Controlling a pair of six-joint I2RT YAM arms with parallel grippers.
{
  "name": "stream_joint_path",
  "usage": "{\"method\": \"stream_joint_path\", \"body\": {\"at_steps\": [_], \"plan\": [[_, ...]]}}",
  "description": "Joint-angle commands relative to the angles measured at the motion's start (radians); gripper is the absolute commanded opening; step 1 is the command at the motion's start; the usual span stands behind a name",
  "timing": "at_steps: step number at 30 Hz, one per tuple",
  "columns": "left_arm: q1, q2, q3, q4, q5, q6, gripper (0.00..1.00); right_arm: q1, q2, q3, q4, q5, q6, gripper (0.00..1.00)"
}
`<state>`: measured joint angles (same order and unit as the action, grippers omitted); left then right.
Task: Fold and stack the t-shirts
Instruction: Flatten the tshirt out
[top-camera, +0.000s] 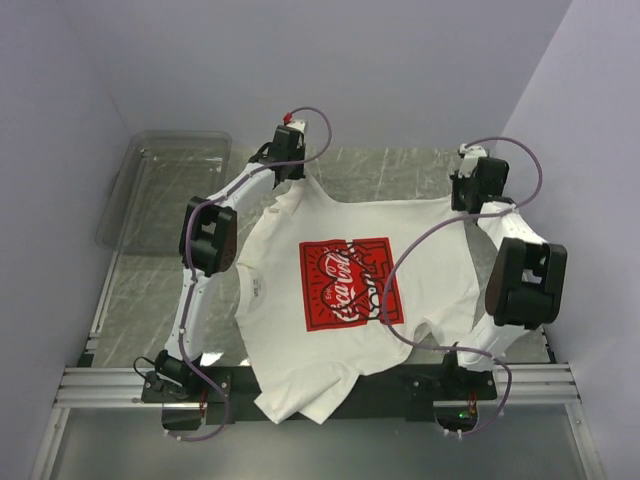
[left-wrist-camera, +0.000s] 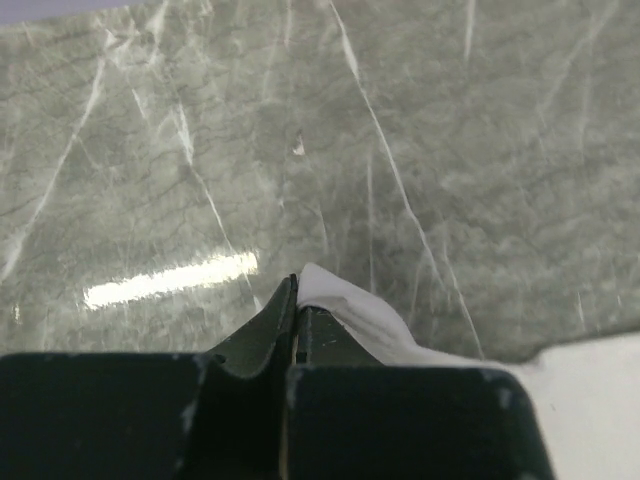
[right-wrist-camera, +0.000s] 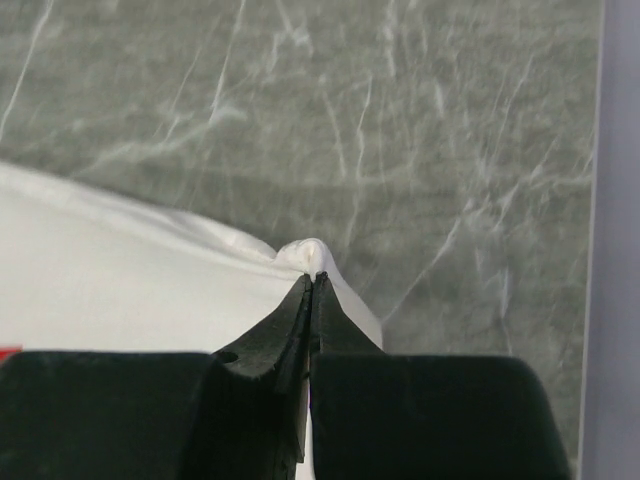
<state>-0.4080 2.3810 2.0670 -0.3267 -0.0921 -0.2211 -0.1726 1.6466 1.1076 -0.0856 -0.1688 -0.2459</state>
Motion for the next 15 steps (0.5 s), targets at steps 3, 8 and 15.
{"method": "stream_joint_path", "body": {"at_steps": [3, 8, 15], "plan": [[0.014, 0.001, 0.117, 0.037, -0.089, -0.044, 0.00, 0.008, 0.094, 0.178, 0.106, 0.074, 0.045, 0.00], [0.014, 0.003, 0.117, 0.107, -0.156, 0.015, 0.00, 0.010, 0.149, 0.231, 0.115, 0.074, 0.068, 0.00], [0.009, 0.024, 0.125, 0.156, -0.213, 0.164, 0.00, 0.008, 0.257, 0.377, 0.093, 0.107, 0.077, 0.00]]}}
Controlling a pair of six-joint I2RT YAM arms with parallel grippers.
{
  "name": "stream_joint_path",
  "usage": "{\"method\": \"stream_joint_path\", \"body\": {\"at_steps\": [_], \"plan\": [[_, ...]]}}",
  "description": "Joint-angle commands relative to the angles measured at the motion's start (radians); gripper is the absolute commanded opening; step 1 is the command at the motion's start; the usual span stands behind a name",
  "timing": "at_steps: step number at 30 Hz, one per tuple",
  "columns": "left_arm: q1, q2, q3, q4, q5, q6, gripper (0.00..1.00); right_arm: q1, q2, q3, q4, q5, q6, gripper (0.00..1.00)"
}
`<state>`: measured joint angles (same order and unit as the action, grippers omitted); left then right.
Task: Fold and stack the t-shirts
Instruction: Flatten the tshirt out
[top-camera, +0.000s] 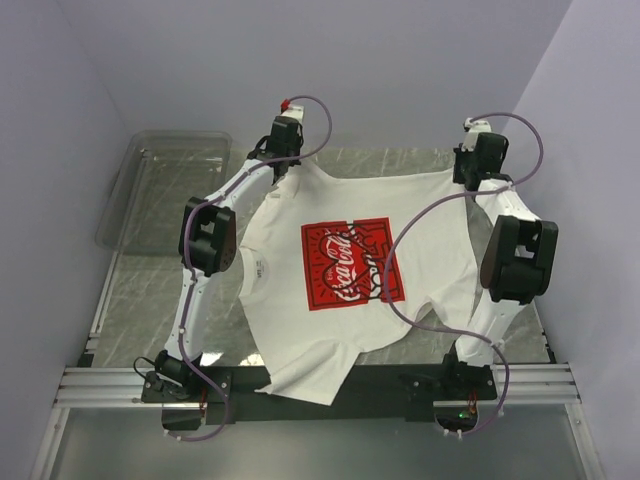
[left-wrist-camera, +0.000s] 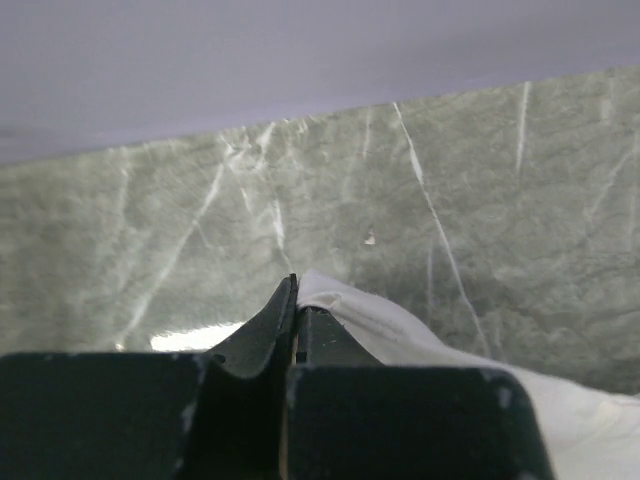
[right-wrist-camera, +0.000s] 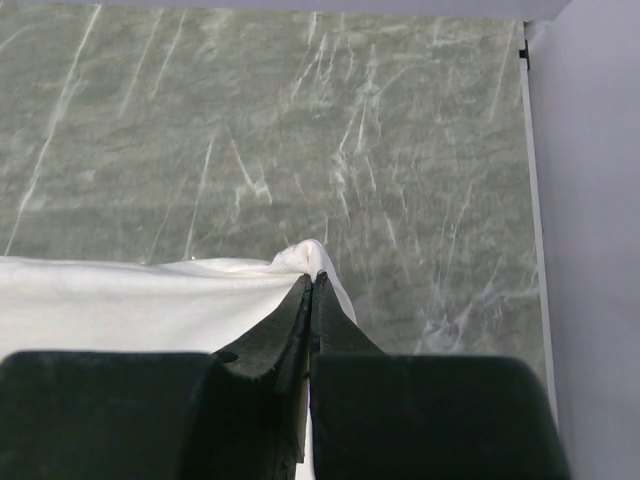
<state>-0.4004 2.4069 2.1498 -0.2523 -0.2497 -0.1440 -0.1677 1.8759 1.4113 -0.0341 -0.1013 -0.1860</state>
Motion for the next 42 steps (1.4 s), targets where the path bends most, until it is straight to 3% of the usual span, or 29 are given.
{"method": "stream_joint_path", "body": {"at_steps": [1, 14, 15, 16, 17, 19, 20, 25, 28, 29, 31, 32, 34, 38, 42], "plan": [[0.000, 0.000, 0.041, 0.088, -0.059, 0.110, 0.01, 0.004, 0.040, 0.089, 0.018, 0.041, 0.020, 0.00], [-0.008, 0.052, 0.136, 0.211, -0.158, 0.187, 0.01, 0.034, 0.143, 0.262, -0.036, 0.063, 0.023, 0.00], [-0.006, 0.054, 0.145, 0.215, -0.151, 0.181, 0.02, 0.040, 0.150, 0.300, -0.049, 0.066, 0.025, 0.06], [-0.008, 0.058, 0.153, 0.219, -0.146, 0.175, 0.11, 0.042, 0.154, 0.316, -0.073, 0.068, 0.032, 0.13], [-0.008, 0.055, 0.160, 0.217, -0.145, 0.164, 0.23, 0.043, 0.149, 0.327, -0.085, 0.066, 0.036, 0.32], [-0.006, 0.046, 0.170, 0.193, -0.137, 0.146, 0.59, 0.043, 0.122, 0.310, -0.108, 0.023, 0.023, 0.51], [-0.008, 0.025, 0.177, 0.150, -0.120, 0.108, 0.63, 0.045, 0.064, 0.252, -0.105, 0.008, 0.011, 0.63], [-0.009, -0.197, 0.096, 0.039, -0.028, -0.014, 0.73, 0.040, -0.162, 0.036, -0.218, -0.150, -0.168, 0.73], [-0.009, -0.402, -0.045, -0.076, 0.073, -0.130, 0.70, 0.014, -0.309, -0.079, -0.453, -0.280, -0.377, 0.73], [-0.009, -0.466, -0.191, -0.079, 0.099, -0.167, 0.70, 0.002, -0.389, -0.154, -0.505, -0.337, -0.430, 0.73], [-0.009, -0.657, -0.363, -0.053, 0.163, -0.242, 0.78, -0.021, -0.475, -0.237, -0.690, -0.392, -0.652, 0.73], [-0.009, -0.714, -0.522, -0.044, 0.171, -0.264, 0.79, -0.044, -0.556, -0.324, -0.723, -0.381, -0.700, 0.73], [-0.008, -0.858, -0.655, -0.045, 0.178, -0.311, 0.83, -0.064, -0.644, -0.415, -0.791, -0.362, -0.807, 0.73], [0.000, -1.018, -0.934, -0.089, 0.222, -0.374, 0.92, -0.079, -0.846, -0.616, -0.836, -0.328, -0.888, 0.74], [-0.003, -1.166, -1.175, -0.127, 0.308, -0.559, 0.86, -0.056, -0.873, -0.718, -0.765, -0.292, -0.867, 0.73]]}}
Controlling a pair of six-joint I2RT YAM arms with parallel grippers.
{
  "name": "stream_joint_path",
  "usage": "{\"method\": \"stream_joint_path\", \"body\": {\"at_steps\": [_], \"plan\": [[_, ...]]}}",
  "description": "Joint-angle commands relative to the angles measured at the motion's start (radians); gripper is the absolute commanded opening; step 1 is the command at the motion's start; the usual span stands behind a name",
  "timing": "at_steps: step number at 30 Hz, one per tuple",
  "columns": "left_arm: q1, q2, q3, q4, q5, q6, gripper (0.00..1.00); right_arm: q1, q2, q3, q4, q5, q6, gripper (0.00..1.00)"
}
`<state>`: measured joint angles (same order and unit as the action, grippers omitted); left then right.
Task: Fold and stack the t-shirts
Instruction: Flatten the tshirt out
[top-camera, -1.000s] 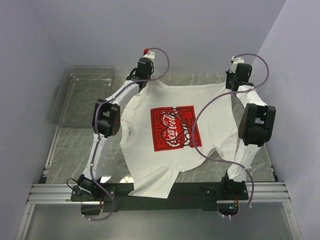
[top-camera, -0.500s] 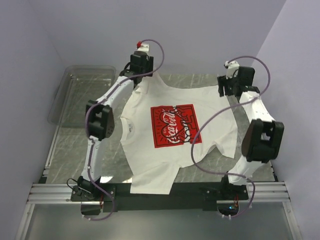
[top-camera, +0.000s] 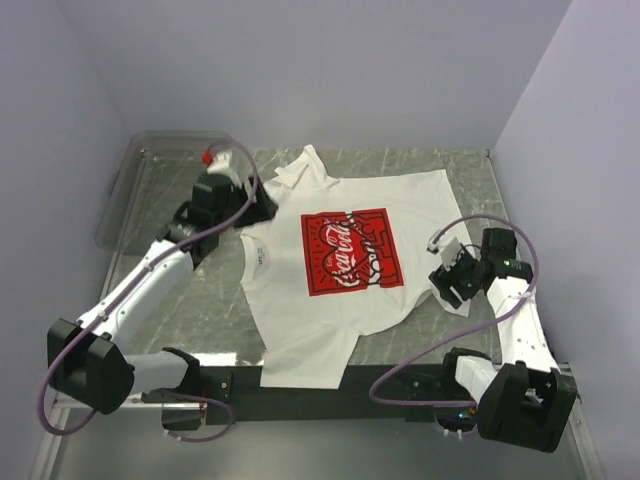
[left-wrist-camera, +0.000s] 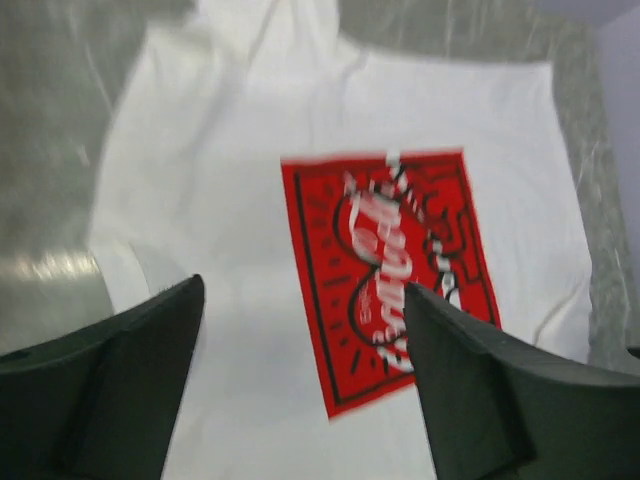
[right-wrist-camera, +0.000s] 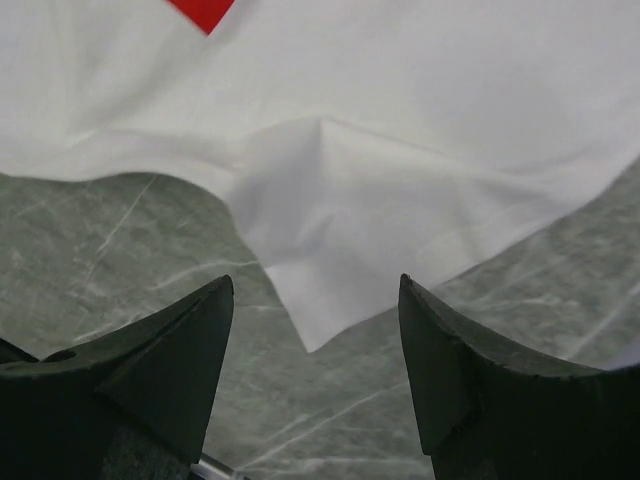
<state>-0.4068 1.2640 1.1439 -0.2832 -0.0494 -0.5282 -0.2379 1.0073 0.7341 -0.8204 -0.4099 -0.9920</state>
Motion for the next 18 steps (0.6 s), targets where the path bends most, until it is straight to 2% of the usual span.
{"method": "stream_joint_path", "body": {"at_steps": [1, 3, 4, 8, 14, 18], "plan": [[0.003, -0.084, -0.270, -0.102, 0.127, -0.212, 0.82, 0.014, 0.007, -0.051, 0.030, 0.019, -0.056, 0.73], [-0.003, -0.147, -0.369, -0.106, 0.182, -0.304, 0.79, 0.014, 0.014, -0.081, 0.059, 0.023, -0.051, 0.73], [-0.012, -0.219, -0.456, -0.108, 0.189, -0.332, 0.79, 0.015, 0.019, -0.091, 0.067, 0.029, -0.054, 0.73], [-0.075, -0.399, -0.616, -0.142, 0.197, -0.458, 0.80, 0.015, 0.011, -0.139, 0.095, 0.060, -0.073, 0.73], [-0.147, -0.515, -0.710, -0.295, 0.187, -0.615, 0.81, 0.017, 0.008, -0.176, 0.127, 0.077, -0.096, 0.73], [-0.213, -0.546, -0.779, -0.263, 0.211, -0.685, 0.75, 0.017, 0.027, -0.173, 0.174, 0.076, -0.063, 0.72]]}}
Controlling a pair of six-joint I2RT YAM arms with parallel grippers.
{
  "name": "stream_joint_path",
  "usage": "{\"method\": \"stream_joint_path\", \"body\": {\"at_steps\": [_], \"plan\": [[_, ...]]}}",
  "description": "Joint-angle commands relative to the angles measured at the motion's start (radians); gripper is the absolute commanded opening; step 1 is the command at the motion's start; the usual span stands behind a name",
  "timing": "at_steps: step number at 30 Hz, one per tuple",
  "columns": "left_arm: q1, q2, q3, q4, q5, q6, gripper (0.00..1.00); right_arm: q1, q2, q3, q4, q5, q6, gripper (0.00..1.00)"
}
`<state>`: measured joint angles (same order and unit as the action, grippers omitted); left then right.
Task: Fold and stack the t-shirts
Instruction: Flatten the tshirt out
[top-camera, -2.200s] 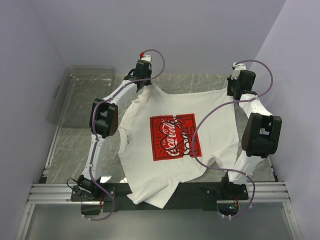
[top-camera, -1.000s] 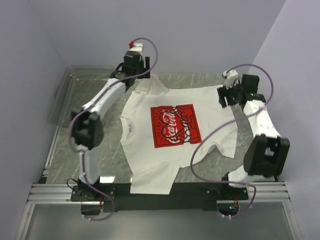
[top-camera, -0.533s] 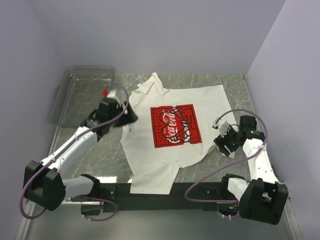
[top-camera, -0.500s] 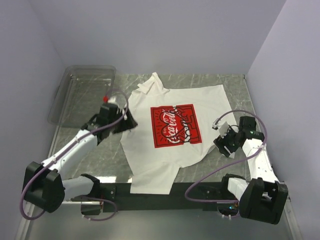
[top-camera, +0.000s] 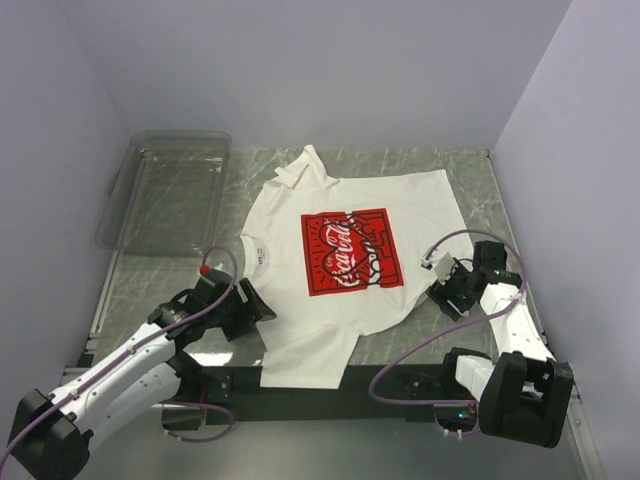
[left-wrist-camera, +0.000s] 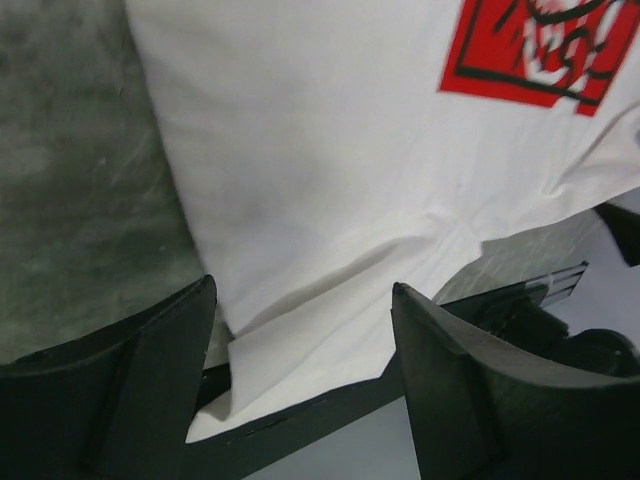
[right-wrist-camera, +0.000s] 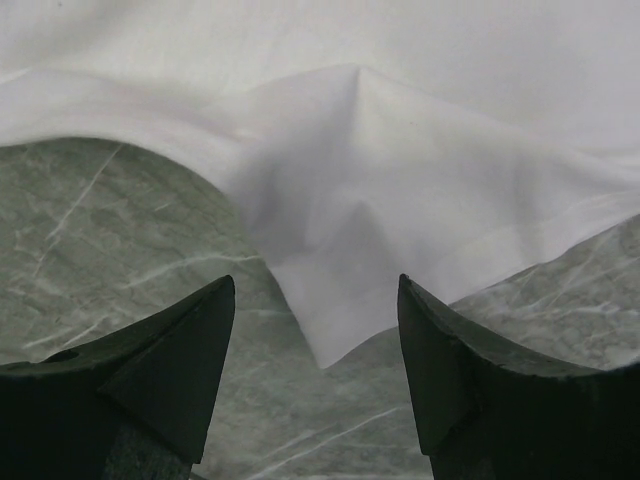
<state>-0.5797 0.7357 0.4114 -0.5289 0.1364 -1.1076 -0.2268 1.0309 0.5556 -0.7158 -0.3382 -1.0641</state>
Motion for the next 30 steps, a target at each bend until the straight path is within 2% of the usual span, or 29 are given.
{"method": "stream_joint_path", "body": {"at_steps": [1, 12, 15, 17, 20, 21, 22, 23, 25, 30], "plan": [[-0.049, -0.013, -0.065, -0.013, 0.022, -0.115, 0.75, 0.006, 0.006, 0.009, 0.082, -0.002, 0.013, 0.72], [-0.157, 0.056, -0.157, 0.134, 0.006, -0.221, 0.66, 0.040, 0.043, 0.000, 0.105, -0.054, 0.064, 0.64], [-0.170, 0.094, -0.172, 0.165, 0.005, -0.224, 0.59, 0.044, 0.055, -0.011, 0.153, -0.035, 0.104, 0.58], [-0.174, 0.109, -0.180, 0.199, 0.006, -0.225, 0.56, 0.044, 0.078, -0.007, 0.167, -0.013, 0.124, 0.49], [-0.177, 0.137, -0.177, 0.231, 0.009, -0.219, 0.45, 0.044, 0.129, 0.021, 0.121, -0.042, 0.131, 0.35], [-0.178, 0.140, -0.177, 0.236, 0.011, -0.216, 0.36, 0.044, 0.133, 0.023, 0.115, -0.044, 0.133, 0.31], [-0.178, 0.140, -0.174, 0.239, 0.009, -0.213, 0.30, 0.044, 0.130, 0.021, 0.111, -0.042, 0.130, 0.20], [-0.178, 0.137, -0.172, 0.239, 0.006, -0.206, 0.21, 0.044, 0.123, 0.021, 0.108, -0.038, 0.121, 0.15], [-0.178, 0.116, -0.161, 0.218, 0.002, -0.201, 0.01, 0.043, 0.080, 0.021, 0.078, -0.003, 0.089, 0.09], [-0.180, -0.007, -0.140, 0.080, -0.041, -0.212, 0.01, 0.005, -0.072, 0.018, -0.068, 0.135, -0.175, 0.01]]}}
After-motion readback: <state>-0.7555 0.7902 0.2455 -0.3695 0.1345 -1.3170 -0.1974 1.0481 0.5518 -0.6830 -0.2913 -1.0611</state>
